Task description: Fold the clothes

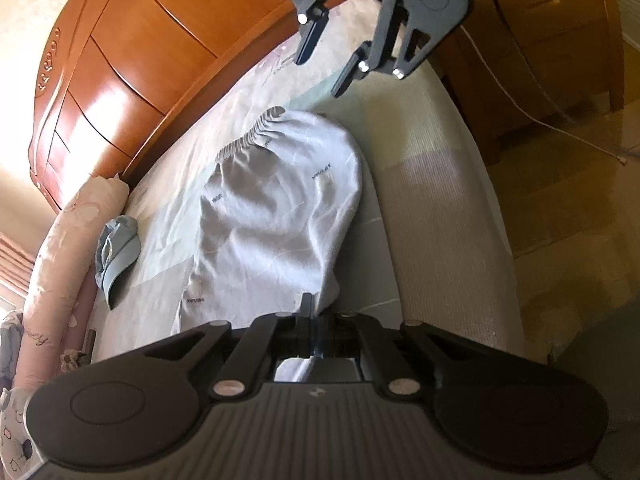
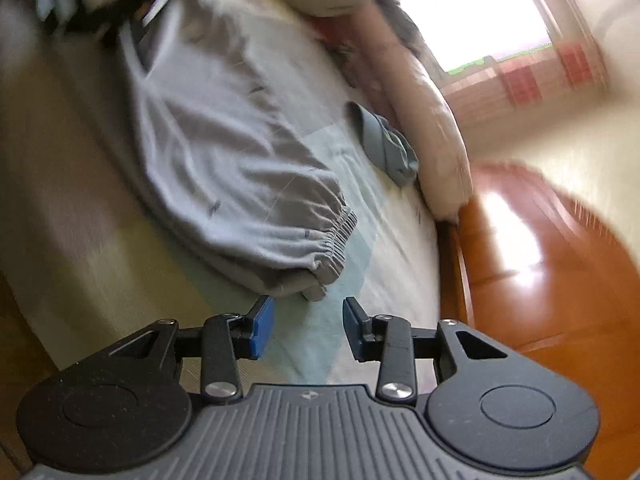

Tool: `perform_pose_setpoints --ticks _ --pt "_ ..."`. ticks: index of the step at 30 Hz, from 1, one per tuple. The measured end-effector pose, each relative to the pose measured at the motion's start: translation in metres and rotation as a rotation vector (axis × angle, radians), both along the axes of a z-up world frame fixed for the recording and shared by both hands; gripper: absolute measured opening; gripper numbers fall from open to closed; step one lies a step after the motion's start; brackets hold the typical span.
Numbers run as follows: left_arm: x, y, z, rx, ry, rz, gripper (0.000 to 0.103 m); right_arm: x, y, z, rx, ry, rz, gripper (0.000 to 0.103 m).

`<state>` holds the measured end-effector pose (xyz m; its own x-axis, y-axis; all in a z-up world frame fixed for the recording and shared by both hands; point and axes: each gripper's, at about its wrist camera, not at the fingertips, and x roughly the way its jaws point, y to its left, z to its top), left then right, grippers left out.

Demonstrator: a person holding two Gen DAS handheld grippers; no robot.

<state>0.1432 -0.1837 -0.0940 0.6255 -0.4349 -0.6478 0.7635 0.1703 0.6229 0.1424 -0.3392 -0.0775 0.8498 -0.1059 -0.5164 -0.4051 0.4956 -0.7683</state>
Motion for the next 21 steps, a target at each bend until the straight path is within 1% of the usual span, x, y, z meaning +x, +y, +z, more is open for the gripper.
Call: perform_pose_setpoints --ticks 2,4,7,10,14,16,19,21 --pt "-0.002 0.001 0.0 -0.001 -0.002 0.002 0.0 0.007 0.003 0.007 0.117 0.004 -0.051 0.031" --pt "-0.003 0.001 0.0 -0.002 -0.006 0.005 0.0 0.021 0.001 0.015 0.304 0.051 -0.117 0.027" --pt "-0.003 0.0 -0.002 -0.004 -0.006 0.011 0.0 0.035 -0.014 0.024 0.642 0.134 -0.22 0.027" --pt "-0.002 0.001 -0.002 -0.018 0.0 0.018 0.0 0.04 -0.028 0.019 0.822 0.142 -0.31 0.027" --pt "0.0 0.003 -0.001 -0.034 0.01 0.022 0.0 0.033 -0.042 0.01 0.937 0.107 -0.43 0.027" --pt "0.001 0.003 -0.001 -0.038 0.014 0.022 0.0 0.029 -0.051 0.006 1.026 0.114 -0.477 0.027" --pt "0.001 0.002 -0.002 -0.037 0.015 0.02 0.0 0.035 -0.06 -0.003 1.139 0.13 -0.508 0.027" --pt "0.001 0.002 -0.003 -0.038 0.016 0.02 0.0 0.04 -0.062 -0.006 1.173 0.123 -0.521 0.027"
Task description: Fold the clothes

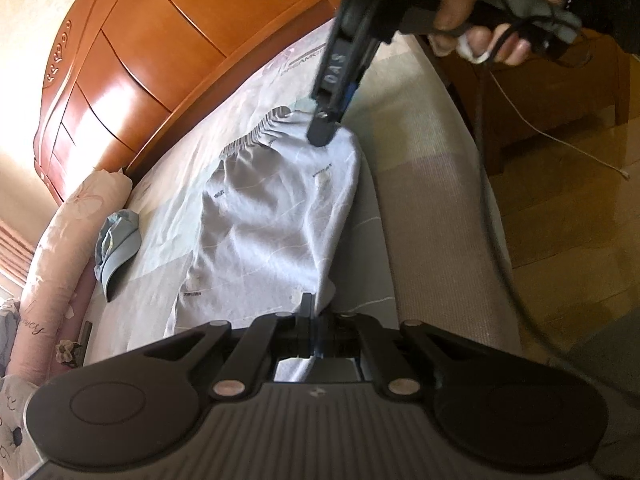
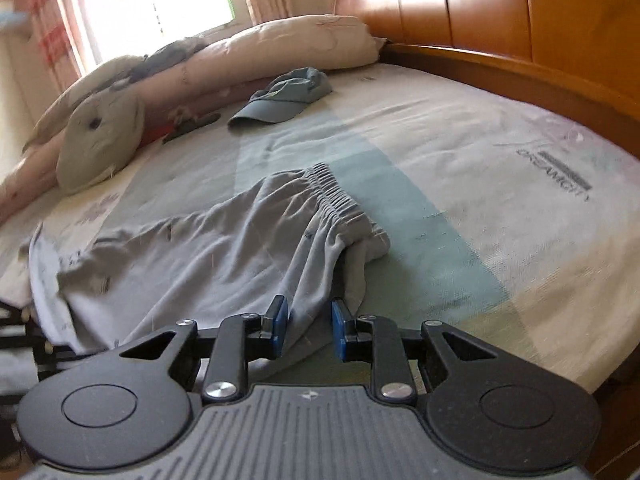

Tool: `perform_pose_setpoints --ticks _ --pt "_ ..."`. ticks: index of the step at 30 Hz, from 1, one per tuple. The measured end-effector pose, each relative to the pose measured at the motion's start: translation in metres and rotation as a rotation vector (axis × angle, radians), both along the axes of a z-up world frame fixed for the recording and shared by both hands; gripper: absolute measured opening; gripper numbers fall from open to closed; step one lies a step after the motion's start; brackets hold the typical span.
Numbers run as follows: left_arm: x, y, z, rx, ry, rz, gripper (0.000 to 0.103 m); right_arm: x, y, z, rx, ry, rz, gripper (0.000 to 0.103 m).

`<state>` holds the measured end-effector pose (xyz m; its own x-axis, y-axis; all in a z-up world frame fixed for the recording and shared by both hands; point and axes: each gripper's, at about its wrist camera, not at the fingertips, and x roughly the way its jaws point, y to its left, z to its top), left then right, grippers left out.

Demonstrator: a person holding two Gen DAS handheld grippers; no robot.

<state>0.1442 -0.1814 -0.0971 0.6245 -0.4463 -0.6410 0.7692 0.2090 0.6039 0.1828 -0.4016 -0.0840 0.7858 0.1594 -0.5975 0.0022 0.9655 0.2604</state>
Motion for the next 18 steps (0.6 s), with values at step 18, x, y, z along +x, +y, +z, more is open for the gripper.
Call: perform_pose_setpoints --ticks 18 --pt "0.002 0.001 0.008 -0.04 0.073 0.016 0.0 0.0 -0.01 0.001 -0.06 -0.025 -0.028 0.005"
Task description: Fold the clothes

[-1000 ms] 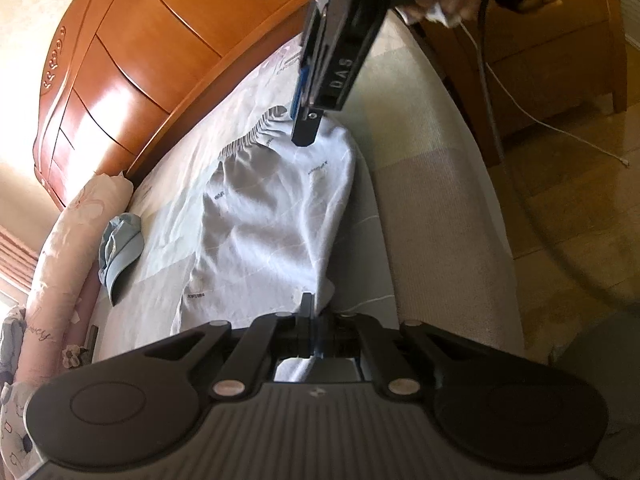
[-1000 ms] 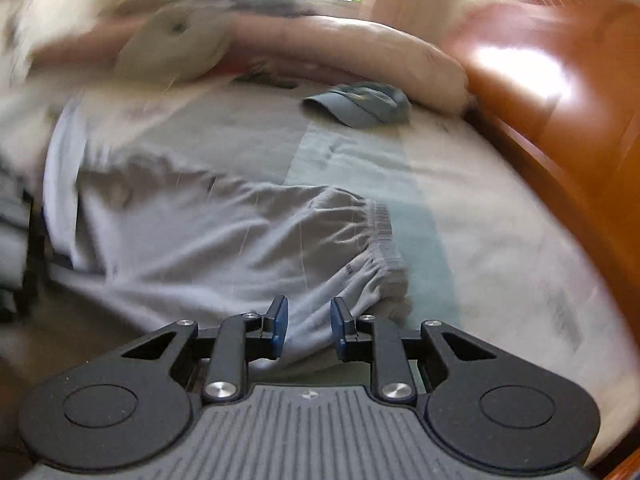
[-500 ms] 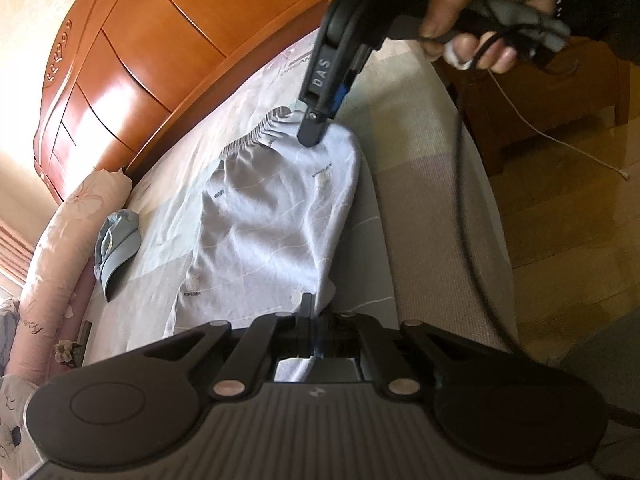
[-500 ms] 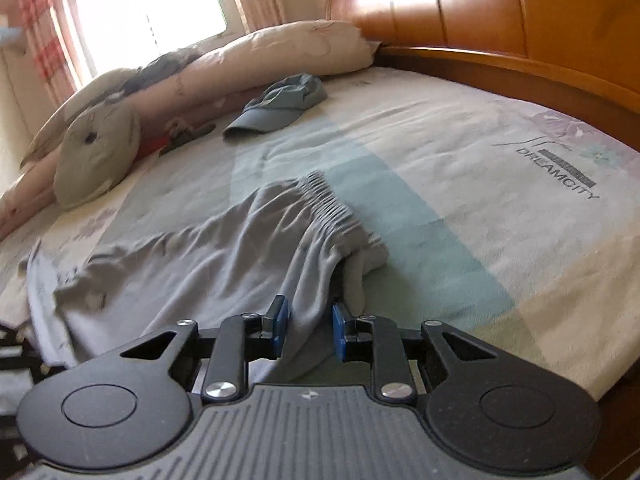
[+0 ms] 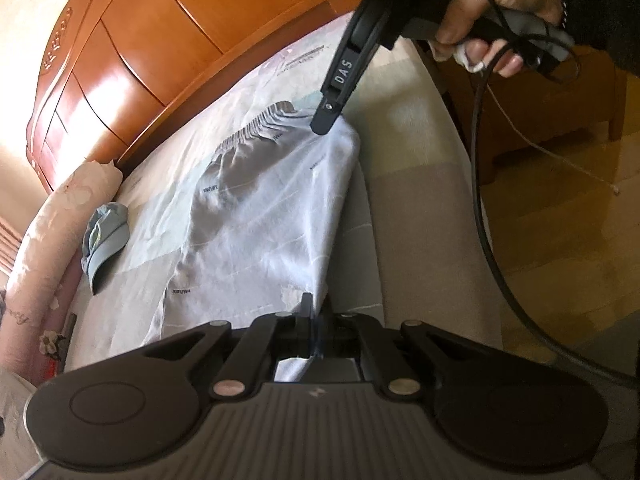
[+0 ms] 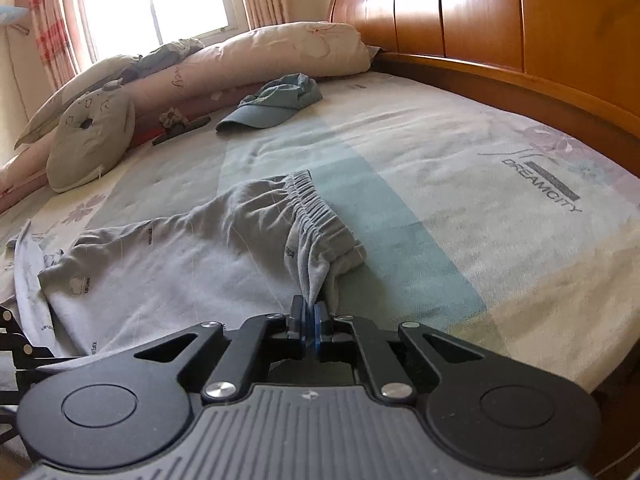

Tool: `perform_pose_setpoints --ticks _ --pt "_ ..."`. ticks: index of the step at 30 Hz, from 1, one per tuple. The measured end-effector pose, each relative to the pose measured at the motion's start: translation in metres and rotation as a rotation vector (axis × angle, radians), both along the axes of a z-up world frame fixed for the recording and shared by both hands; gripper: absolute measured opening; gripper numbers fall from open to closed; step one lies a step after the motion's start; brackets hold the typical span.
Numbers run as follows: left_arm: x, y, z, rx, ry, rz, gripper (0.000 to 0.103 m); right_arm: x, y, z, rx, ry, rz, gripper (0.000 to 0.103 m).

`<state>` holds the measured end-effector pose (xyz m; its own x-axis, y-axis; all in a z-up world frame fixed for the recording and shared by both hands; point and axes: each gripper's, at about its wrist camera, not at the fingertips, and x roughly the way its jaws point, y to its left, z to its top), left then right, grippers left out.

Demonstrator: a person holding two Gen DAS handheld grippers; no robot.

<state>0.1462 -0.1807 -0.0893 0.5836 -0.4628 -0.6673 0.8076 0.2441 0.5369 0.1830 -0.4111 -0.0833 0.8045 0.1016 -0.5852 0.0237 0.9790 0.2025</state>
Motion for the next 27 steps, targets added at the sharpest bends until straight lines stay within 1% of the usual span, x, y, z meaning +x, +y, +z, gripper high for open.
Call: perform_pose_setpoints --ticks 1,2,3,5,6,8,9,10,11,13,15,17,18,20,22,24,27 --pt "0.0 0.002 0.004 -0.015 0.013 0.005 0.002 -0.001 0.0 0.002 0.0 -0.003 -0.009 0.008" --pt "-0.002 0.004 0.009 -0.035 0.031 0.006 0.011 -0.001 0.0 0.004 -0.001 -0.006 -0.018 0.012" --pt "-0.004 0.007 0.014 -0.055 0.055 0.003 0.011 -0.002 -0.001 0.006 -0.001 -0.009 -0.027 0.013" --pt "-0.01 0.014 0.024 -0.093 0.098 -0.002 0.011 -0.006 0.003 0.017 -0.036 -0.04 -0.056 0.023" --pt "-0.012 0.019 0.028 -0.108 0.105 0.003 0.011 -0.01 0.007 0.025 -0.065 -0.07 -0.066 0.025" --pt "-0.017 0.028 0.033 -0.129 0.113 0.022 0.011 -0.016 0.018 0.036 -0.102 -0.114 -0.042 0.035" --pt "-0.017 0.033 0.034 -0.143 0.114 0.043 0.012 -0.017 0.028 0.04 -0.111 -0.132 0.002 0.04" --pt "-0.016 0.039 0.035 -0.157 0.118 0.067 0.012 -0.017 0.037 0.04 -0.12 -0.136 0.04 0.049" --pt "-0.014 0.046 0.036 -0.174 0.13 0.099 0.012 -0.017 0.046 0.039 -0.128 -0.139 0.078 0.053" --pt "-0.009 0.062 0.035 -0.216 0.166 0.18 0.013 -0.013 0.068 0.027 -0.156 -0.109 0.154 0.053" --pt "-0.001 0.079 0.036 -0.263 0.209 0.264 0.014 -0.009 0.08 0.011 -0.173 -0.065 0.19 0.054" --pt "0.003 0.098 0.038 -0.309 0.247 0.336 0.021 -0.007 0.087 -0.009 -0.175 0.012 0.199 0.056" --pt "0.003 0.108 0.038 -0.332 0.26 0.365 0.024 -0.013 0.09 -0.015 -0.194 0.01 0.196 0.056" --pt "0.005 0.123 0.038 -0.369 0.281 0.417 0.038 -0.024 0.096 -0.014 -0.232 -0.005 0.206 0.062" --pt "0.008 0.138 0.038 -0.404 0.3 0.466 0.045 -0.035 0.101 -0.009 -0.226 -0.022 0.212 0.064" --pt "0.01 0.151 0.037 -0.433 0.313 0.517 0.045 -0.045 0.105 -0.003 -0.203 -0.053 0.233 0.069" --pt "0.015 0.165 0.032 -0.447 0.326 0.593 0.047 -0.057 0.112 0.004 -0.176 -0.092 0.265 0.072"
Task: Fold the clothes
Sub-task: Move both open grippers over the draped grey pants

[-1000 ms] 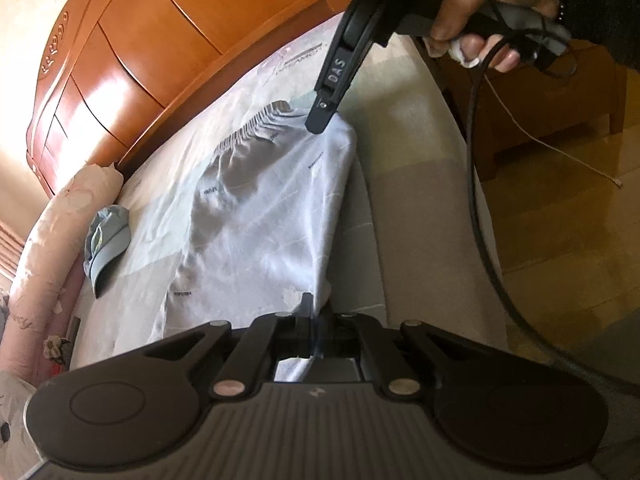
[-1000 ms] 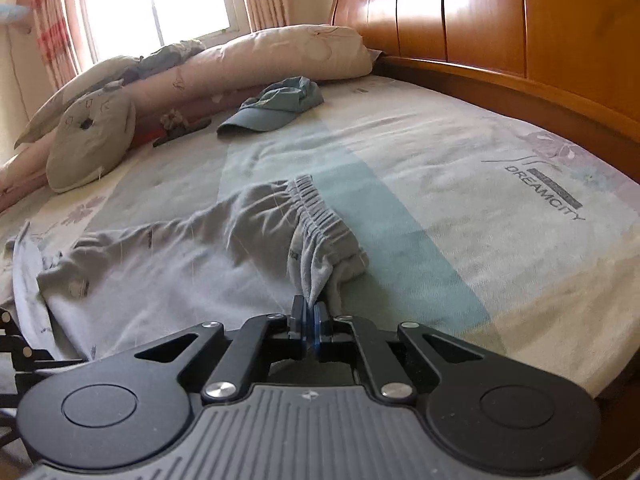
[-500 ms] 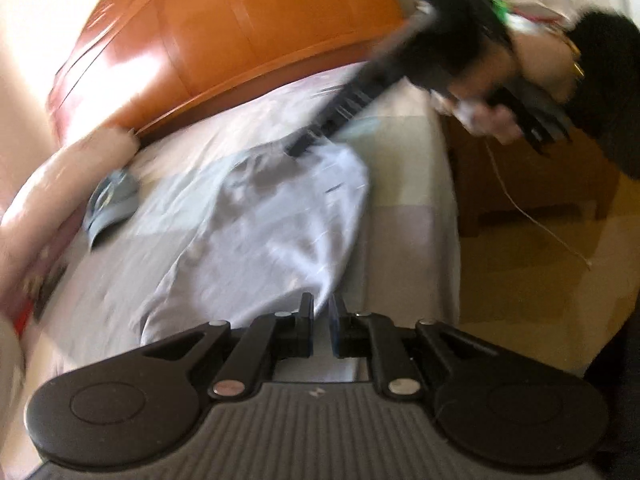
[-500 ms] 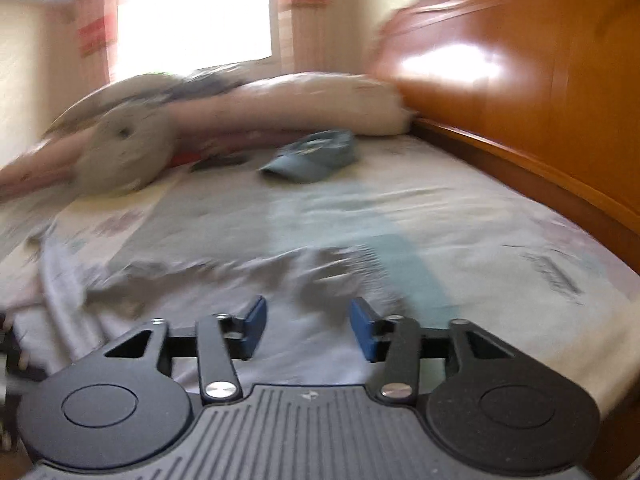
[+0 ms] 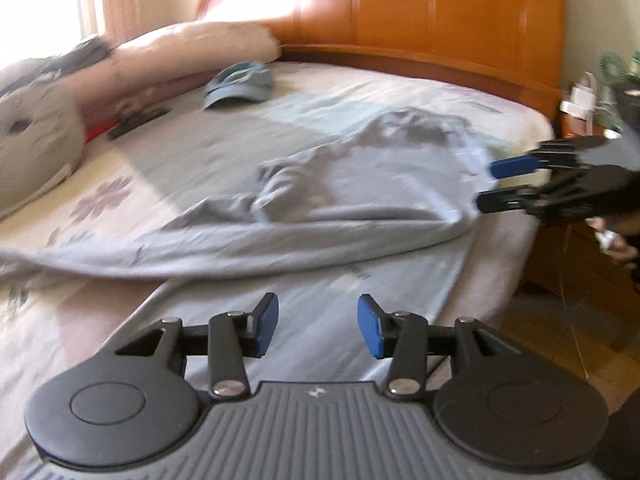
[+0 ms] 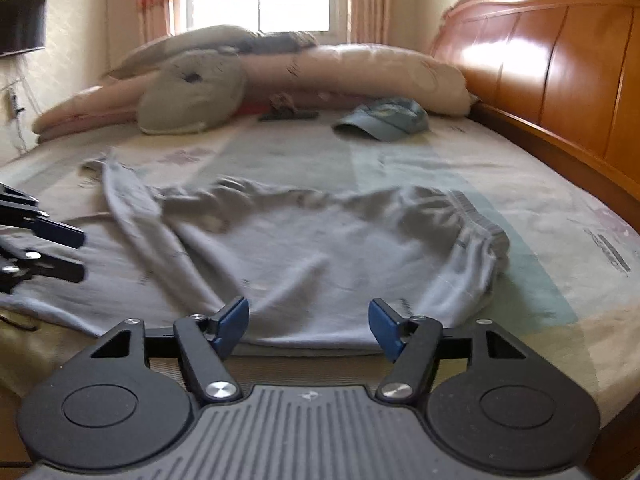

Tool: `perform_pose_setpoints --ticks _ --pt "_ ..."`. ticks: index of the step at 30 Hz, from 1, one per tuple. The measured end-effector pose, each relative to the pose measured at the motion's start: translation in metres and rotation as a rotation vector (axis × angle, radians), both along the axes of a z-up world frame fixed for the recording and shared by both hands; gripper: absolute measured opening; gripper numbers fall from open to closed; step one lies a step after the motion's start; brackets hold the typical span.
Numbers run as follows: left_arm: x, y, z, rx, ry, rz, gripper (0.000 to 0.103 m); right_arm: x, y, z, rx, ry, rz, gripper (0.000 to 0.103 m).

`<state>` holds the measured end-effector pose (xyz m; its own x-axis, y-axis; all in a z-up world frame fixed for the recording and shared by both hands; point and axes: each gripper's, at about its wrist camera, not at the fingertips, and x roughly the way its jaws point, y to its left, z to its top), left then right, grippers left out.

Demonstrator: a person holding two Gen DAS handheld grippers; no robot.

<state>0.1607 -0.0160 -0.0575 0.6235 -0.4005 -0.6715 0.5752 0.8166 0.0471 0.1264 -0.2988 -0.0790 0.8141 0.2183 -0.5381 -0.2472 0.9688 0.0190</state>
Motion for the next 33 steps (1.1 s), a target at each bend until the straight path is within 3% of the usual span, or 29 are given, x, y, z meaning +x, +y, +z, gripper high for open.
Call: perform_pose_setpoints --ticks 6,10,13,16,19,23,26,29,33 --pt "0.021 0.039 -0.009 -0.125 0.106 0.128 0.051 0.0 0.018 0.008 0.042 -0.026 0.064 0.077" --pt "0.042 0.054 -0.012 -0.157 0.146 0.188 0.053 0.017 0.028 0.014 0.083 -0.026 0.102 0.08" --pt "0.058 0.058 -0.013 -0.126 0.178 0.218 0.054 0.037 0.037 0.017 0.082 -0.018 0.114 0.081" --pt "0.07 0.058 -0.008 -0.04 0.209 0.242 0.054 0.062 0.047 0.023 0.066 0.017 0.138 0.081" --pt "0.076 0.061 0.003 0.054 0.222 0.284 0.054 0.084 0.056 0.036 -0.023 0.024 0.167 0.082" --pt "0.073 0.083 0.028 0.073 0.265 0.403 0.054 0.113 0.053 0.05 -0.042 0.062 0.234 0.087" --pt "0.068 0.107 0.047 -0.018 0.297 0.523 0.061 0.136 0.048 0.052 -0.026 0.118 0.293 0.088" --pt "0.071 0.117 0.052 -0.139 0.313 0.625 0.061 0.156 0.045 0.041 0.003 0.196 0.344 0.088" --pt "0.091 0.117 0.042 -0.356 0.33 0.666 0.061 0.179 0.041 0.021 0.065 0.318 0.376 0.088"
